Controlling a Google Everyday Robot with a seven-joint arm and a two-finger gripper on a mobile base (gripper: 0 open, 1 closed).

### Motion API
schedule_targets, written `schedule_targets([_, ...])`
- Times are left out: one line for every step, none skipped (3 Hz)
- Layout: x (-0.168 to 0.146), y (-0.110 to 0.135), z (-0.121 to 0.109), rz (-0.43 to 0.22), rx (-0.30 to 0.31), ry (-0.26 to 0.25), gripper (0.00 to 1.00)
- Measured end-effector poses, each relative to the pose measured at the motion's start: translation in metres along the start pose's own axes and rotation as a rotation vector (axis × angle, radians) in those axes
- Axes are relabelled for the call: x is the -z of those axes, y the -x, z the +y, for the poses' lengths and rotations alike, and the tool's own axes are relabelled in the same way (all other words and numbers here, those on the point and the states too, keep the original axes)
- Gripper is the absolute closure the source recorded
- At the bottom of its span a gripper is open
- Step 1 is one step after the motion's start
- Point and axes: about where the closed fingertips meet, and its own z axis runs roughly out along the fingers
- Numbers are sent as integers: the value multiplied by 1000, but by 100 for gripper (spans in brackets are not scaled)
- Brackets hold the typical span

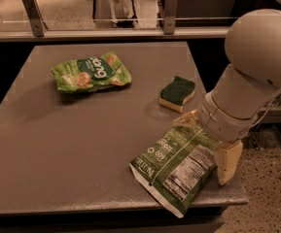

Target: Move green jalapeno chip bag near green rice chip bag

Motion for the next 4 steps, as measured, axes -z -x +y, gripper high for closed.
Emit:
schedule_targets([0, 0, 0, 1, 0, -1, 42])
schedule_targets([0, 1, 0, 2, 1, -2, 64])
schedule_targets([1, 1, 0, 2, 1, -2, 87])
schedule_targets([2, 1, 0, 2, 1, -2, 100])
